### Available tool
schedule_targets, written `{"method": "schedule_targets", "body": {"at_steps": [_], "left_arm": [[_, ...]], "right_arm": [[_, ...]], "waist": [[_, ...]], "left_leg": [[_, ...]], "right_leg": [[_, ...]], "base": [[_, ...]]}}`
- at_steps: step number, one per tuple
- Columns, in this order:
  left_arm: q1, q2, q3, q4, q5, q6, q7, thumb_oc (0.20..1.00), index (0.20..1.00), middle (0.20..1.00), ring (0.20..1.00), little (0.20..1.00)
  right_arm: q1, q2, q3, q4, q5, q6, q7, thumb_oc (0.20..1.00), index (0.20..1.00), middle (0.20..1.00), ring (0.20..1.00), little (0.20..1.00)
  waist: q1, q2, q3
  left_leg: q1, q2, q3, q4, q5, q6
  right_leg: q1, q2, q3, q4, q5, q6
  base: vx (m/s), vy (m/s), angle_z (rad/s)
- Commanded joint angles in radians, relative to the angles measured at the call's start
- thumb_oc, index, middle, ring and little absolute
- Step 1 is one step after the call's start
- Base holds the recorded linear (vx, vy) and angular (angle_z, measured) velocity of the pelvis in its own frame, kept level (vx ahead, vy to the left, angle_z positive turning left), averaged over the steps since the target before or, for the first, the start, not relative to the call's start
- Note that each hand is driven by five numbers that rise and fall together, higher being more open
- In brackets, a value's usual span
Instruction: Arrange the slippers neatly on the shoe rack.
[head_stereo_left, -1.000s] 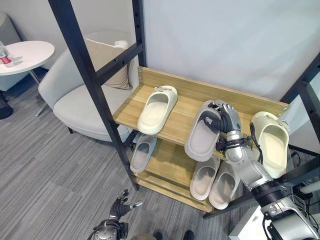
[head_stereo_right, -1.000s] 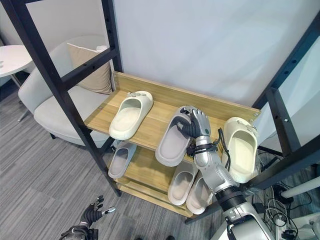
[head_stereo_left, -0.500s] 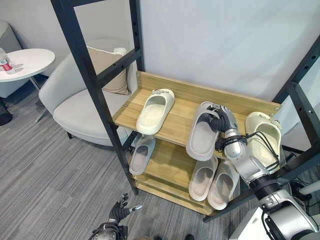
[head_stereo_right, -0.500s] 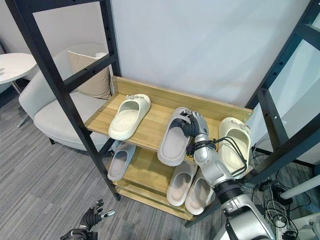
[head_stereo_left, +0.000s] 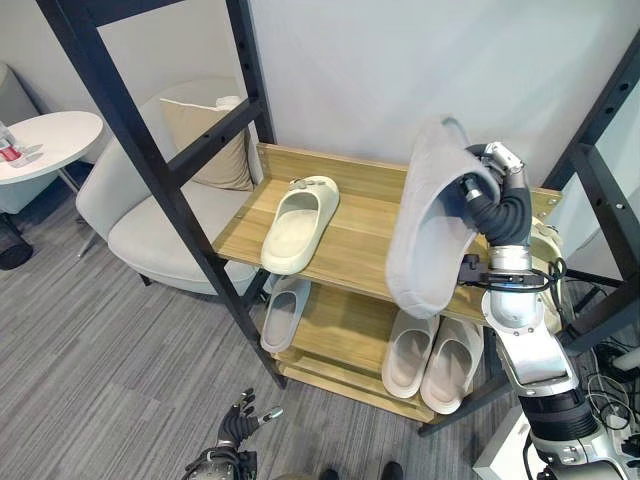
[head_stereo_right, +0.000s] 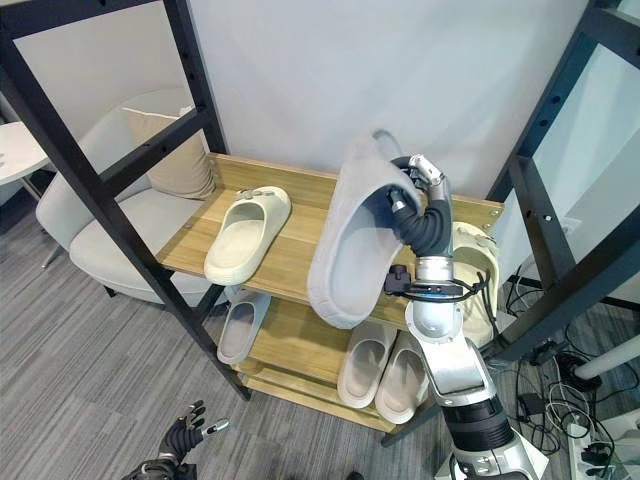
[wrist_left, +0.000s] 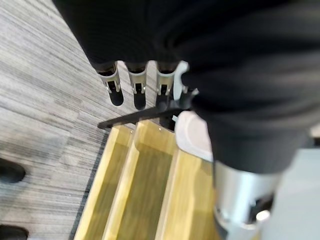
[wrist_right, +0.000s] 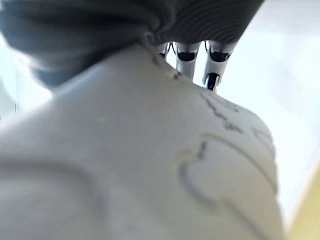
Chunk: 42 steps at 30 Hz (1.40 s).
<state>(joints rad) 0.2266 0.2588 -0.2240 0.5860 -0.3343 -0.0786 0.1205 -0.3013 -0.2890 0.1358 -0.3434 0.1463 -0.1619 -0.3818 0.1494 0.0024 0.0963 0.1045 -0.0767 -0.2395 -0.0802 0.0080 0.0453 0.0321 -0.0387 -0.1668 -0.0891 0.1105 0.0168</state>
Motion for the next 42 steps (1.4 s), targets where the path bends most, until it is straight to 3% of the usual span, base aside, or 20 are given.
{"method": "schedule_targets", "body": {"at_steps": [1, 2, 4, 7, 9, 11, 13, 15, 18, 20, 21, 26, 27, 28, 30, 32, 34, 38, 42], "left_arm": [[-0.053, 0.020, -0.003, 0.009, -0.023, -0.019, -0.013, 1.000, 1.000, 1.000, 1.000, 1.000], [-0.053, 0.020, -0.003, 0.009, -0.023, -0.019, -0.013, 1.000, 1.000, 1.000, 1.000, 1.000], [-0.057, 0.016, -0.007, 0.015, -0.031, -0.021, -0.020, 1.000, 1.000, 1.000, 1.000, 1.000], [-0.067, 0.015, -0.004, 0.022, -0.040, -0.031, -0.032, 1.000, 1.000, 1.000, 1.000, 1.000], [-0.069, 0.014, -0.003, 0.022, -0.045, -0.036, -0.034, 1.000, 1.000, 1.000, 1.000, 1.000], [-0.084, 0.008, 0.003, 0.074, -0.039, -0.053, -0.044, 1.000, 1.000, 1.000, 1.000, 1.000], [-0.101, 0.002, 0.028, 0.121, -0.022, -0.072, -0.057, 1.000, 1.000, 1.000, 1.000, 1.000], [-0.117, -0.005, 0.046, 0.164, -0.014, -0.081, -0.069, 1.000, 1.000, 1.000, 1.000, 1.000], [-0.126, -0.012, 0.047, 0.195, 0.000, -0.085, -0.076, 1.000, 1.000, 1.000, 1.000, 1.000], [-0.132, -0.013, 0.039, 0.213, 0.011, -0.085, -0.075, 1.000, 1.000, 1.000, 1.000, 1.000], [-0.131, -0.012, 0.032, 0.216, 0.018, -0.084, -0.069, 1.000, 1.000, 1.000, 1.000, 1.000], [-0.124, -0.007, 0.028, 0.209, 0.024, -0.085, -0.055, 1.000, 1.000, 1.000, 1.000, 1.000], [-0.116, -0.002, 0.026, 0.186, 0.019, -0.090, -0.024, 1.000, 1.000, 1.000, 1.000, 1.000], [-0.116, -0.002, 0.025, 0.186, 0.019, -0.090, -0.023, 1.000, 1.000, 1.000, 1.000, 1.000], [-0.115, 0.007, 0.016, 0.146, 0.010, -0.098, -0.003, 1.000, 1.000, 1.000, 1.000, 1.000], [-0.128, 0.024, -0.001, 0.075, -0.021, -0.116, 0.025, 1.000, 1.000, 1.000, 1.000, 1.000], [-0.170, 0.046, -0.033, -0.020, -0.073, -0.144, 0.059, 1.000, 1.000, 1.000, 1.000, 1.000], [-0.201, 0.055, -0.063, -0.116, -0.111, -0.178, 0.081, 1.000, 1.000, 1.000, 1.000, 1.000], [-0.255, 0.055, -0.093, -0.154, -0.112, -0.199, 0.105, 1.000, 1.000, 1.000, 1.000, 1.000]], "right_arm": [[-0.065, 0.046, 0.120, -0.058, 0.585, -0.167, 0.255, 0.200, 0.200, 0.200, 0.200, 0.200], [-0.066, 0.046, 0.120, -0.057, 0.587, -0.167, 0.256, 0.200, 0.200, 0.200, 0.200, 0.200], [-0.069, 0.078, 0.245, -0.048, 0.801, -0.127, 0.372, 0.200, 0.200, 0.200, 0.200, 0.200], [-0.067, 0.069, 0.362, -0.041, 0.917, -0.048, 0.472, 0.200, 0.200, 0.200, 0.200, 0.200], [-0.063, 0.066, 0.398, -0.034, 0.949, -0.031, 0.498, 0.200, 0.200, 0.200, 0.200, 0.200], [-0.036, 0.065, 0.506, -0.011, 1.027, 0.047, 0.593, 0.200, 0.200, 0.200, 0.200, 0.200], [0.064, 0.003, 0.537, 0.068, 0.908, 0.104, 0.646, 0.200, 0.200, 0.200, 0.200, 0.200], [0.155, -0.080, 0.496, 0.176, 0.589, 0.105, 0.662, 0.200, 0.200, 0.200, 0.200, 0.200], [0.171, -0.109, 0.479, 0.273, 0.339, 0.083, 0.649, 0.200, 0.200, 0.200, 0.200, 0.200], [0.173, -0.113, 0.471, 0.364, 0.176, 0.063, 0.620, 0.200, 0.200, 0.200, 0.200, 0.200], [0.165, -0.114, 0.465, 0.434, 0.016, 0.044, 0.567, 0.200, 0.200, 0.200, 0.200, 0.200], [0.154, -0.129, 0.441, 0.466, -0.181, 0.020, 0.473, 0.200, 0.200, 0.200, 0.200, 0.200], [0.130, -0.146, 0.390, 0.487, -0.375, 0.005, 0.326, 0.200, 0.200, 0.200, 0.200, 0.200], [0.131, -0.145, 0.390, 0.487, -0.376, 0.004, 0.325, 0.200, 0.200, 0.200, 0.200, 0.200], [0.111, -0.151, 0.359, 0.499, -0.484, 0.005, 0.221, 0.200, 0.200, 0.200, 0.200, 0.200], [0.044, -0.153, 0.343, 0.519, -0.548, 0.016, 0.125, 0.200, 0.200, 0.200, 0.200, 0.200], [-0.097, -0.144, 0.326, 0.554, -0.575, 0.039, 0.020, 0.200, 0.200, 0.200, 0.200, 0.200], [-0.233, -0.148, 0.322, 0.604, -0.597, 0.054, -0.066, 0.200, 0.200, 0.200, 0.200, 0.200], [-0.312, -0.149, 0.326, 0.657, -0.615, 0.068, -0.129, 0.200, 0.200, 0.200, 0.200, 0.200]], "waist": [[0.021, -0.016, -0.007], [0.020, -0.015, -0.007], [0.028, -0.017, -0.006], [0.037, -0.021, -0.008], [0.040, -0.023, -0.007], [0.050, -0.030, -0.006], [0.043, -0.034, 0.001], [0.032, -0.032, 0.008], [0.030, -0.029, 0.015], [0.030, -0.029, 0.020], [0.035, -0.029, 0.025], [0.037, -0.031, 0.029], [0.042, -0.030, 0.041], [0.042, -0.030, 0.041], [0.045, -0.024, 0.064], [0.049, -0.010, 0.123], [0.059, 0.017, 0.219], [0.077, 0.038, 0.229], [0.087, 0.036, 0.227]], "left_leg": [[0.007, 0.000, 0.028, -0.007, -0.084, 0.024], [0.007, 0.000, 0.028, -0.007, -0.084, 0.024], [0.007, 0.002, 0.033, -0.007, -0.082, 0.021], [0.000, 0.002, 0.034, -0.007, -0.077, 0.017], [-0.002, 0.002, 0.034, -0.007, -0.075, 0.016], [-0.012, 0.003, 0.030, -0.007, -0.068, 0.010], [-0.015, 0.005, 0.028, -0.007, -0.066, 0.008], [-0.017, 0.004, 0.028, -0.007, -0.066, 0.009], [-0.018, 0.004, 0.024, -0.007, -0.065, 0.010], [-0.021, 0.002, 0.016, -0.007, -0.062, 0.011], [-0.025, 0.001, 0.007, -0.007, -0.060, 0.013], [-0.028, -0.001, -0.007, -0.007, -0.059, 0.015], [-0.035, -0.003, -0.023, -0.007, -0.058, 0.018], [-0.035, -0.004, -0.024, -0.007, -0.057, 0.018], [-0.048, -0.004, -0.037, -0.007, -0.051, 0.019], [-0.100, -0.002, -0.046, 0.010, -0.029, 0.023], [-0.303, -0.050, -0.048, 0.223, -0.062, 0.026], [-0.508, -0.083, -0.056, 0.362, -0.086, 0.023], [-0.615, -0.088, -0.051, 0.403, -0.088, 0.021]], "right_leg": [[0.089, 0.004, 0.013, 0.002, -0.136, 0.025], [0.089, 0.004, 0.013, 0.002, -0.136, 0.025], [0.088, 0.004, 0.013, 0.002, -0.133, 0.023], [0.082, 0.003, 0.007, 0.002, -0.131, 0.021], [0.081, 0.002, 0.003, 0.002, -0.129, 0.022], [0.076, 0.001, -0.011, 0.002, -0.126, 0.021], [0.075, -0.001, -0.019, 0.002, -0.124, 0.023], [0.075, -0.003, -0.027, 0.002, -0.125, 0.028], [0.076, -0.005, -0.034, 0.002, -0.127, 0.030], [0.077, -0.007, -0.043, 0.002, -0.129, 0.032], [0.076, -0.008, -0.052, 0.002, -0.131, 0.034], [0.079, -0.009, -0.061, 0.002, -0.135, 0.035], [0.080, -0.010, -0.076, 0.002, -0.138, 0.036], [0.081, -0.010, -0.077, 0.002, -0.138, 0.036], [0.063, -0.013, -0.094, 0.024, -0.146, 0.034], [-0.015, -0.024, -0.106, 0.110, -0.172, 0.028], [-0.164, -0.058, -0.113, 0.243, -0.200, 0.011], [-0.357, -0.079, -0.101, 0.371, -0.233, -0.002], [-0.470, -0.090, -0.092, 0.427, -0.244, -0.007]], "base": [[-0.05, -0.032, -0.04], [-0.06, -0.035, -0.02], [-0.04, -0.026, -0.02], [-0.04, -0.024, 0.01], [-0.04, -0.021, 0.06], [-0.09, -0.023, 0.05], [-0.08, 0.013, 0.15], [-0.03, 0.042, 0.23], [-0.01, 0.021, -0.02], [0.01, 0.056, 0.00], [0.02, 0.057, 0.05], [0.02, 0.029, 0.09], [0.02, 0.024, 0.20], [0.02, 0.030, 0.21], [-0.05, 0.019, 0.11], [-0.22, 0.038, 0.18], [-0.38, 0.081, 0.29], [-0.14, 0.090, 0.32], [-0.04, 0.074, 0.08]]}}
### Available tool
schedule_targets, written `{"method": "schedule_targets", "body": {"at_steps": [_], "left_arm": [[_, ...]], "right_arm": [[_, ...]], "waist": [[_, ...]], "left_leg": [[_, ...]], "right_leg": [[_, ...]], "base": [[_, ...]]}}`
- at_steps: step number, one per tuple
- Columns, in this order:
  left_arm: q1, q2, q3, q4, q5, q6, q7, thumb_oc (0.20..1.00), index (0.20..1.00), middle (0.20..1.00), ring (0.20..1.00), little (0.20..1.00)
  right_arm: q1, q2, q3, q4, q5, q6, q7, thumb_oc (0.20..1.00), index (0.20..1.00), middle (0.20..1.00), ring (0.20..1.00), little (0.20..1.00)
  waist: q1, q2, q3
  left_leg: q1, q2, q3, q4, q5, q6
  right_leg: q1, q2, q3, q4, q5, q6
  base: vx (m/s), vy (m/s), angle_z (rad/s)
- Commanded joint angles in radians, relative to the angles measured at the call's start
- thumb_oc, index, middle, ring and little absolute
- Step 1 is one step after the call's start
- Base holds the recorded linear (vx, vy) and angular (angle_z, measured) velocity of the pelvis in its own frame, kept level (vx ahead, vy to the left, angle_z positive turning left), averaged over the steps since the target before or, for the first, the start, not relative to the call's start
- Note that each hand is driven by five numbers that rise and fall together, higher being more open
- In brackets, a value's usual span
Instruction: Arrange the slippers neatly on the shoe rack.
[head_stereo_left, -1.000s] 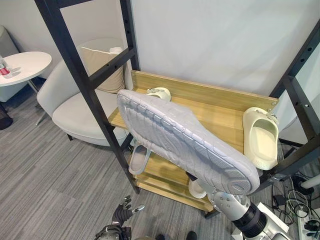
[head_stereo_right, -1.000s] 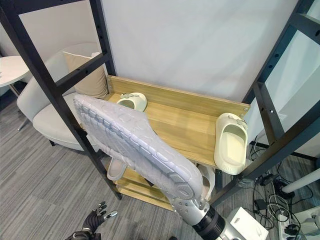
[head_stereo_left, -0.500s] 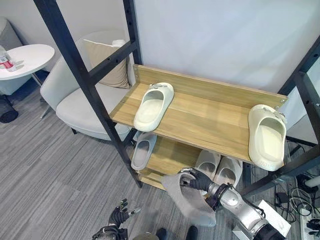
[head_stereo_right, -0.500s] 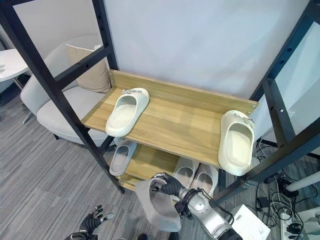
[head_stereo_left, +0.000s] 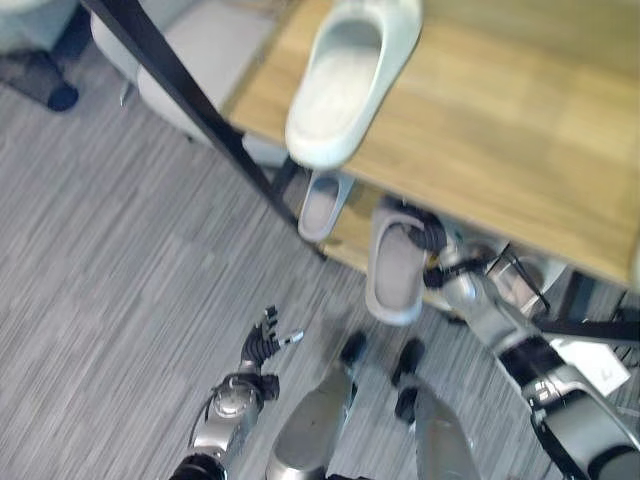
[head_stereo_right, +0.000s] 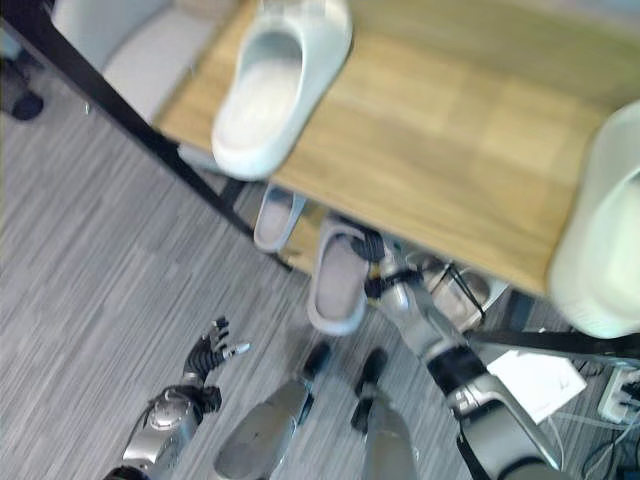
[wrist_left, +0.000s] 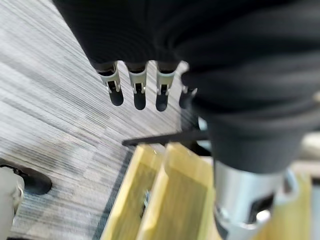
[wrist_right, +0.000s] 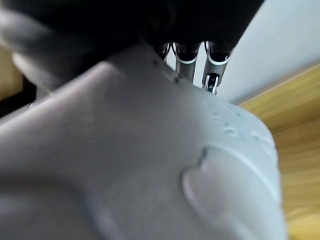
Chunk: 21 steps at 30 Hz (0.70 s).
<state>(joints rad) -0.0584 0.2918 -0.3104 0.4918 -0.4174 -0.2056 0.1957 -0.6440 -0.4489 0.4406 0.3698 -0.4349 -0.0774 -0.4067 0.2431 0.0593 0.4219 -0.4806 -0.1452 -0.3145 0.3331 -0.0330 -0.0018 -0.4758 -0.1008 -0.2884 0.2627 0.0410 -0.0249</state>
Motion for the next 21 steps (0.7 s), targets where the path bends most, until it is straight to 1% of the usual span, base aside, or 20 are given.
{"method": "schedule_targets", "body": {"at_steps": [1, 6, 8, 10, 15, 18, 21], "left_arm": [[0.001, 0.021, -0.022, -0.066, -0.023, -0.077, 0.041, 1.000, 1.000, 1.000, 1.000, 1.000], [-0.142, 0.041, -0.078, -0.140, 0.003, -0.100, 0.097, 1.000, 1.000, 1.000, 1.000, 1.000], [-0.145, 0.040, -0.077, -0.140, 0.003, -0.100, 0.098, 1.000, 1.000, 1.000, 1.000, 1.000], [-0.214, 0.061, -0.090, -0.206, 0.030, -0.109, 0.125, 1.000, 1.000, 1.000, 1.000, 1.000], [-0.259, 0.066, -0.102, -0.237, 0.038, -0.120, 0.137, 1.000, 1.000, 1.000, 1.000, 1.000], [-0.271, 0.065, -0.109, -0.246, 0.035, -0.122, 0.136, 1.000, 1.000, 1.000, 1.000, 1.000], [-0.279, 0.067, -0.128, -0.254, 0.028, -0.125, 0.131, 1.000, 1.000, 1.000, 1.000, 1.000]], "right_arm": [[0.006, 0.019, 0.024, -0.035, -0.038, -0.013, -0.124, 0.200, 0.200, 0.200, 0.200, 0.200], [-0.161, 0.003, 0.028, 0.091, -0.030, 0.035, -0.210, 0.200, 0.200, 0.200, 0.200, 0.200], [-0.164, 0.004, 0.028, 0.094, -0.029, 0.034, -0.211, 0.200, 0.200, 0.200, 0.200, 0.200], [-0.280, -0.019, 0.027, 0.173, -0.019, 0.070, -0.254, 0.200, 0.200, 0.200, 0.200, 0.200], [-0.398, -0.047, 0.041, 0.258, 0.007, 0.092, -0.283, 0.200, 0.200, 0.200, 0.200, 0.200], [-0.432, -0.059, 0.047, 0.284, 0.015, 0.098, -0.287, 0.200, 0.200, 0.200, 0.200, 0.200], [-0.510, -0.089, 0.074, 0.344, 0.037, 0.104, -0.298, 0.200, 0.200, 0.200, 0.200, 0.200]], "waist": [[-0.005, -0.021, -0.094], [0.000, -0.025, -0.061], [0.000, -0.026, -0.063], [-0.001, -0.036, -0.046], [0.003, -0.050, -0.038], [0.005, -0.054, -0.040], [0.015, -0.061, -0.046]], "left_leg": [[-0.057, -0.021, 0.027, -0.002, -0.046, 0.068], [-0.181, -0.030, 0.026, 0.021, -0.035, 0.063], [-0.187, -0.031, 0.026, 0.022, -0.035, 0.063], [-0.245, -0.030, 0.024, 0.004, -0.024, 0.059], [-0.295, -0.029, 0.009, -0.028, -0.008, 0.054], [-0.304, -0.027, 0.001, -0.044, -0.001, 0.053], [-0.313, -0.025, -0.019, -0.079, 0.012, 0.049]], "right_leg": [[0.005, -0.031, 0.032, 0.092, -0.176, 0.035], [-0.125, -0.043, 0.022, 0.135, -0.176, 0.039], [-0.131, -0.044, 0.022, 0.137, -0.176, 0.039], [-0.199, -0.043, 0.011, 0.135, -0.173, 0.042], [-0.260, -0.044, -0.003, 0.133, -0.175, 0.044], [-0.272, -0.045, -0.013, 0.127, -0.175, 0.046], [-0.282, -0.046, -0.031, 0.111, -0.179, 0.048]], "base": [[-0.04, 0.074, 0.03], [-0.03, 0.047, 0.03], [0.00, 0.015, 0.09], [0.01, 0.025, 0.05], [0.02, -0.012, 0.09], [0.05, -0.018, 0.18], [0.07, -0.029, 0.13]]}}
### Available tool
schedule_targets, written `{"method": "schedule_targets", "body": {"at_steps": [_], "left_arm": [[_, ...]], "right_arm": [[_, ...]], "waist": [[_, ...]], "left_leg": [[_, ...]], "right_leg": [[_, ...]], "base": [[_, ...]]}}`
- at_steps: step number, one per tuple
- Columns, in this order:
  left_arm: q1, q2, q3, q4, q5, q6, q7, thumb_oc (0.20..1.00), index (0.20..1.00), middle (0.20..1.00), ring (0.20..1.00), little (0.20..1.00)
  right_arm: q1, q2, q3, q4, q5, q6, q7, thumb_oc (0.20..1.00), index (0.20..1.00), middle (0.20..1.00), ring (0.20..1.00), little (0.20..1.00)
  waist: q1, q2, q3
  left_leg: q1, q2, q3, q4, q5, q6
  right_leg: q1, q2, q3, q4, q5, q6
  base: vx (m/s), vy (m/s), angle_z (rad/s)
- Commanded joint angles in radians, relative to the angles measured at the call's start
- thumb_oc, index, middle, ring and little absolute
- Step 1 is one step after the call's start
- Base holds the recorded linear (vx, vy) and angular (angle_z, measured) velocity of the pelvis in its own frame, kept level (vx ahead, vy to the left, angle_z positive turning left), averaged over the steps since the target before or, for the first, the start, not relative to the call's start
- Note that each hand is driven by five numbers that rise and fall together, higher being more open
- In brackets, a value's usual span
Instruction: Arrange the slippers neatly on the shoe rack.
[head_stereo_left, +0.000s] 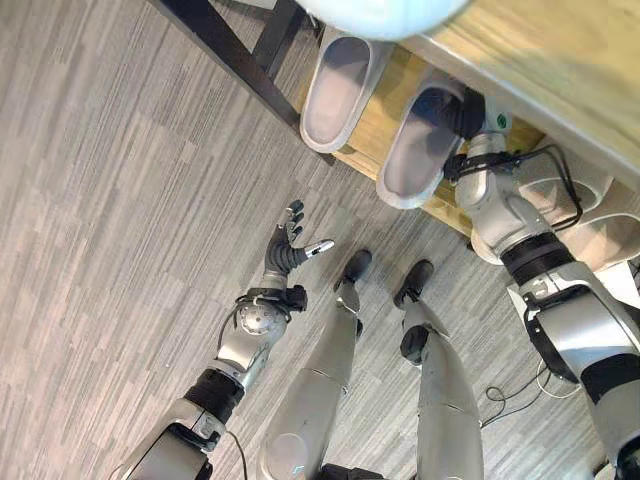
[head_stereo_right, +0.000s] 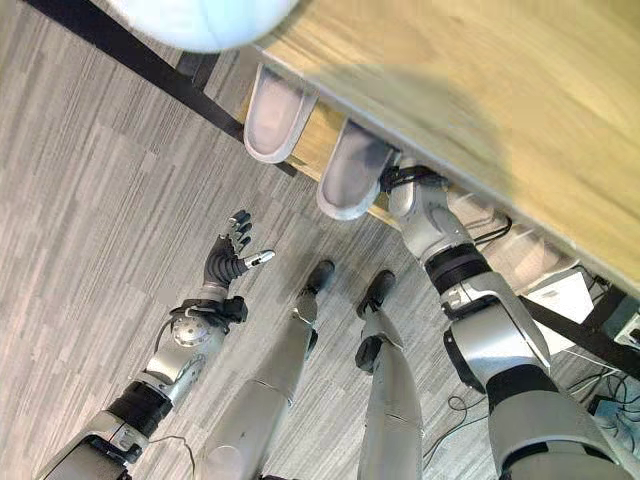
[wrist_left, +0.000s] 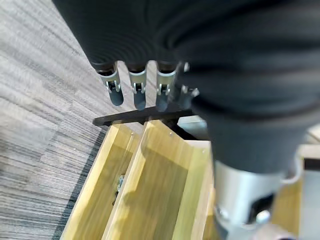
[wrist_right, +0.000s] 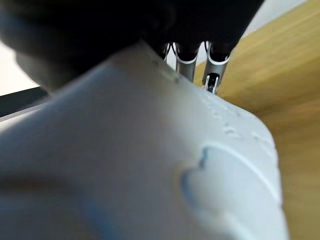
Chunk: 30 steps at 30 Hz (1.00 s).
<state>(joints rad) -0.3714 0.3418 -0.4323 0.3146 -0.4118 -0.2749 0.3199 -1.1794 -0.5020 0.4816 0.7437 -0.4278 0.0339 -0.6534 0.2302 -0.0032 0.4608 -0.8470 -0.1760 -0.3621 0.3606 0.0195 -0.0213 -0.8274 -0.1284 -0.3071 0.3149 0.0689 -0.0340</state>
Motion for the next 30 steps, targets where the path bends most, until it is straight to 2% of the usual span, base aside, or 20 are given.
{"method": "schedule_targets", "body": {"at_steps": [1, 3, 4, 9, 15, 18, 22, 30], "left_arm": [[0.030, 0.019, -0.015, -0.078, 0.019, -0.055, 0.006, 1.000, 1.000, 1.000, 1.000, 1.000], [0.029, 0.020, -0.018, -0.078, 0.016, -0.053, 0.003, 1.000, 1.000, 1.000, 1.000, 1.000], [0.027, 0.019, -0.023, -0.076, 0.012, -0.053, 0.000, 1.000, 1.000, 1.000, 1.000, 1.000], [0.003, 0.017, -0.025, -0.057, 0.006, -0.042, 0.009, 1.000, 1.000, 1.000, 1.000, 1.000], [-0.002, 0.014, -0.017, -0.050, 0.014, -0.029, 0.013, 1.000, 1.000, 1.000, 1.000, 1.000], [0.003, 0.009, -0.011, -0.044, 0.027, -0.019, 0.021, 1.000, 1.000, 1.000, 1.000, 1.000], [0.021, -0.003, -0.005, -0.026, 0.039, 0.000, 0.018, 1.000, 1.000, 1.000, 1.000, 1.000], [0.066, -0.017, 0.000, -0.012, 0.041, 0.023, 0.001, 1.000, 1.000, 1.000, 1.000, 1.000]], "right_arm": [[-0.007, -0.041, 0.049, 0.002, 0.047, -0.004, -0.058, 0.200, 0.200, 0.200, 0.200, 0.200], [-0.021, -0.037, 0.057, 0.020, 0.060, -0.002, -0.054, 0.200, 0.200, 0.200, 0.200, 0.200], [-0.029, -0.018, 0.066, 0.044, 0.081, -0.001, -0.040, 1.000, 1.000, 1.000, 1.000, 1.000], [-0.032, 0.026, 0.069, 0.051, 0.143, -0.006, -0.013, 1.000, 1.000, 1.000, 1.000, 1.000], [0.032, 0.066, 0.029, -0.026, 0.134, -0.002, -0.029, 1.000, 1.000, 1.000, 1.000, 1.000], [0.094, 0.115, -0.081, -0.120, 0.183, -0.016, -0.091, 1.000, 1.000, 1.000, 1.000, 1.000], [0.217, 0.161, -0.167, -0.266, 0.196, -0.041, -0.124, 1.000, 1.000, 1.000, 1.000, 1.000], [0.386, 0.209, -0.262, -0.414, 0.247, -0.093, -0.133, 1.000, 1.000, 1.000, 1.000, 1.000]], "waist": [[0.036, 0.001, -0.084], [0.041, 0.000, -0.084], [0.045, 0.000, -0.084], [0.042, -0.008, -0.080], [0.028, -0.011, -0.071], [0.010, -0.006, -0.066], [-0.012, 0.000, -0.063], [-0.044, 0.016, -0.065]], "left_leg": [[0.051, 0.006, 0.021, -0.117, -0.037, 0.068], [0.052, 0.006, 0.019, -0.125, -0.036, 0.068], [0.055, 0.006, 0.013, -0.132, -0.035, 0.068], [0.073, 0.008, 0.012, -0.147, -0.033, 0.067], [0.102, 0.010, 0.020, -0.153, -0.036, 0.070], [0.122, 0.012, 0.036, -0.160, -0.039, 0.073], [0.139, 0.015, 0.050, -0.164, -0.044, 0.078], [0.154, 0.014, 0.068, -0.169, -0.046, 0.085]], "right_leg": [[0.067, -0.020, -0.020, 0.054, -0.210, 0.057], [0.068, -0.020, -0.024, 0.047, -0.210, 0.057], [0.074, -0.019, -0.027, 0.037, -0.209, 0.057], [0.099, -0.015, -0.029, 0.011, -0.200, 0.057], [0.128, -0.008, -0.020, -0.010, -0.187, 0.056], [0.141, -0.004, 0.002, -0.023, -0.169, 0.058], [0.151, -0.002, 0.017, -0.026, -0.162, 0.057], [0.160, 0.001, 0.042, -0.037, -0.149, 0.058]], "base": [[0.11, -0.025, 0.17], [0.08, -0.001, 0.09], [0.07, -0.003, 0.02], [0.04, 0.003, 0.05], [0.00, 0.006, 0.00], [-0.02, 0.041, -0.07], [-0.02, 0.024, -0.08], [-0.02, 0.012, -0.12]]}}
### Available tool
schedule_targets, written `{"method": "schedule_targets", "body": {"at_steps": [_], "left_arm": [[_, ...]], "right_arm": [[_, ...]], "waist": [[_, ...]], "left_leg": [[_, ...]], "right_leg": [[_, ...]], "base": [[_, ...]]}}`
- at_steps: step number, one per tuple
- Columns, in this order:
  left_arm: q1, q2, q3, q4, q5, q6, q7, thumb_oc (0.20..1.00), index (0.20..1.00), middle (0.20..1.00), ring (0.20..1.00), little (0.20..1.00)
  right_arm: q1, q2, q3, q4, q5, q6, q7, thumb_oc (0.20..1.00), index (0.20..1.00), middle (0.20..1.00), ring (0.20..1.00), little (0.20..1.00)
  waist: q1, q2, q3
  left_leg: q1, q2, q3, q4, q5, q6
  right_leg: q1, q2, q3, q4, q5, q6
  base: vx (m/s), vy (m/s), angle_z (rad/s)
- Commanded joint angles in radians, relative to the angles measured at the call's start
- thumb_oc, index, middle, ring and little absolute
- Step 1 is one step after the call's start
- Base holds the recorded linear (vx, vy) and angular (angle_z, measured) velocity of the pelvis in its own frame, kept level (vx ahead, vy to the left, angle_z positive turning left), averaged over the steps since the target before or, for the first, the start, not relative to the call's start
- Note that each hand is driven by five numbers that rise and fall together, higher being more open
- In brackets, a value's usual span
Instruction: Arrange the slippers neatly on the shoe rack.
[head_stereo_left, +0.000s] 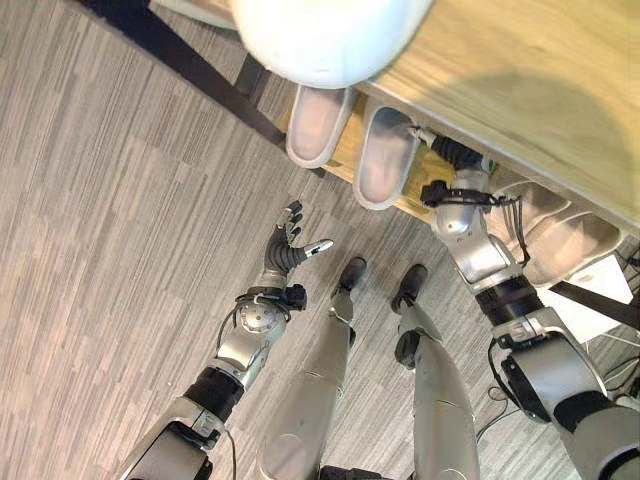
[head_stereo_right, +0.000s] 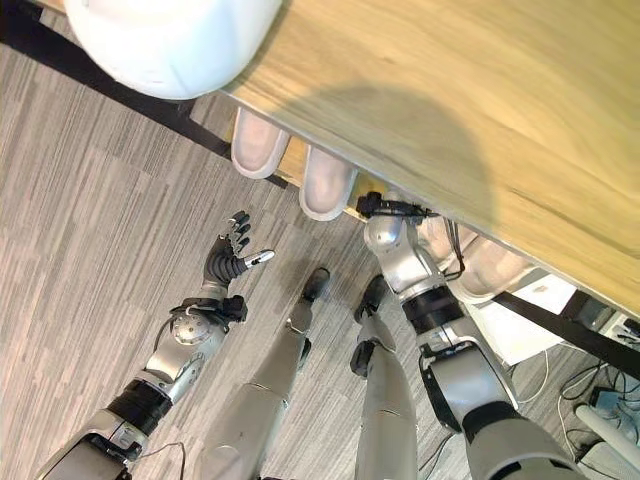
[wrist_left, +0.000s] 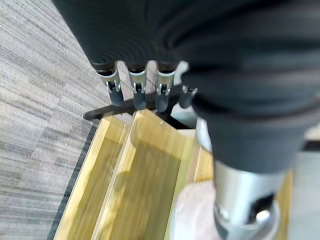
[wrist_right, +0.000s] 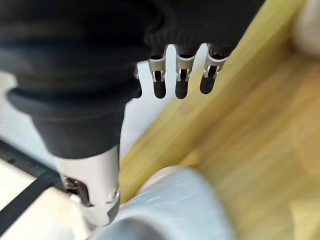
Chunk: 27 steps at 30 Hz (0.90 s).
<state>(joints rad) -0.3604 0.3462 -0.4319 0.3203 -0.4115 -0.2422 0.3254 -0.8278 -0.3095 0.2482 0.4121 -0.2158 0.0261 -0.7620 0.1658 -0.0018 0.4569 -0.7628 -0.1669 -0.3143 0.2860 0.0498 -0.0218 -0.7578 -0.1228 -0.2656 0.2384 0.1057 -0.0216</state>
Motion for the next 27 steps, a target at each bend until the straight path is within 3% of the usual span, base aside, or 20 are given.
{"method": "schedule_targets", "body": {"at_steps": [1, 4, 9, 20, 24, 27], "left_arm": [[0.060, -0.025, -0.003, -0.012, 0.038, -0.005, -0.009, 1.000, 1.000, 1.000, 1.000, 1.000], [0.065, -0.028, -0.007, -0.004, 0.041, 0.002, -0.011, 1.000, 1.000, 1.000, 1.000, 1.000], [0.056, -0.026, -0.020, 0.001, 0.042, 0.023, -0.018, 1.000, 1.000, 1.000, 1.000, 1.000], [0.045, -0.014, -0.013, -0.012, 0.033, 0.010, -0.020, 1.000, 1.000, 1.000, 1.000, 1.000], [0.041, 0.000, -0.025, 0.003, 0.020, 0.020, -0.032, 1.000, 1.000, 1.000, 1.000, 1.000], [0.027, 0.020, -0.060, 0.038, 0.006, 0.043, -0.045, 1.000, 1.000, 1.000, 1.000, 1.000]], "right_arm": [[0.061, 0.029, -0.033, -0.098, 0.056, -0.097, -0.017, 1.000, 1.000, 1.000, 1.000, 1.000], [0.105, 0.045, -0.030, -0.123, 0.088, -0.114, 0.006, 1.000, 1.000, 1.000, 1.000, 1.000], [0.177, 0.114, 0.025, -0.103, 0.279, -0.184, 0.110, 1.000, 1.000, 1.000, 1.000, 1.000], [0.119, 0.120, 0.107, -0.017, 0.276, -0.168, 0.193, 1.000, 1.000, 1.000, 1.000, 1.000], [0.089, 0.186, 0.107, 0.059, 0.567, -0.213, 0.264, 1.000, 1.000, 1.000, 1.000, 1.000], [0.017, 0.264, 0.141, 0.160, 0.938, -0.235, 0.340, 1.000, 1.000, 1.000, 1.000, 1.000]], "waist": [[0.014, 0.016, -0.062], [0.007, 0.016, -0.064], [-0.011, 0.015, -0.063], [0.007, 0.021, -0.058], [0.030, 0.020, -0.052], [0.069, 0.012, -0.036]], "left_leg": [[0.073, 0.006, 0.024, -0.096, -0.078, 0.086], [0.077, 0.006, 0.027, -0.095, -0.079, 0.088], [0.081, 0.009, 0.039, -0.091, -0.080, 0.089], [0.081, 0.006, 0.025, -0.094, -0.073, 0.087], [0.091, 0.006, 0.016, -0.105, -0.069, 0.083], [0.126, 0.014, 0.002, -0.122, -0.076, 0.077]], "right_leg": [[0.093, -0.005, 0.003, 0.037, -0.185, 0.046], [0.096, -0.005, 0.005, 0.036, -0.183, 0.046], [0.099, -0.004, 0.011, 0.032, -0.175, 0.044], [0.105, -0.008, -0.005, 0.036, -0.178, 0.044], [0.117, -0.009, -0.017, 0.032, -0.180, 0.046], [0.146, -0.006, -0.021, 0.028, -0.194, 0.052]], "base": [[-0.01, 0.015, -0.03], [0.00, 0.003, -0.04], [-0.01, 0.006, -0.09], [0.00, -0.001, 0.00], [0.01, -0.016, 0.09], [0.04, -0.058, 0.04]]}}
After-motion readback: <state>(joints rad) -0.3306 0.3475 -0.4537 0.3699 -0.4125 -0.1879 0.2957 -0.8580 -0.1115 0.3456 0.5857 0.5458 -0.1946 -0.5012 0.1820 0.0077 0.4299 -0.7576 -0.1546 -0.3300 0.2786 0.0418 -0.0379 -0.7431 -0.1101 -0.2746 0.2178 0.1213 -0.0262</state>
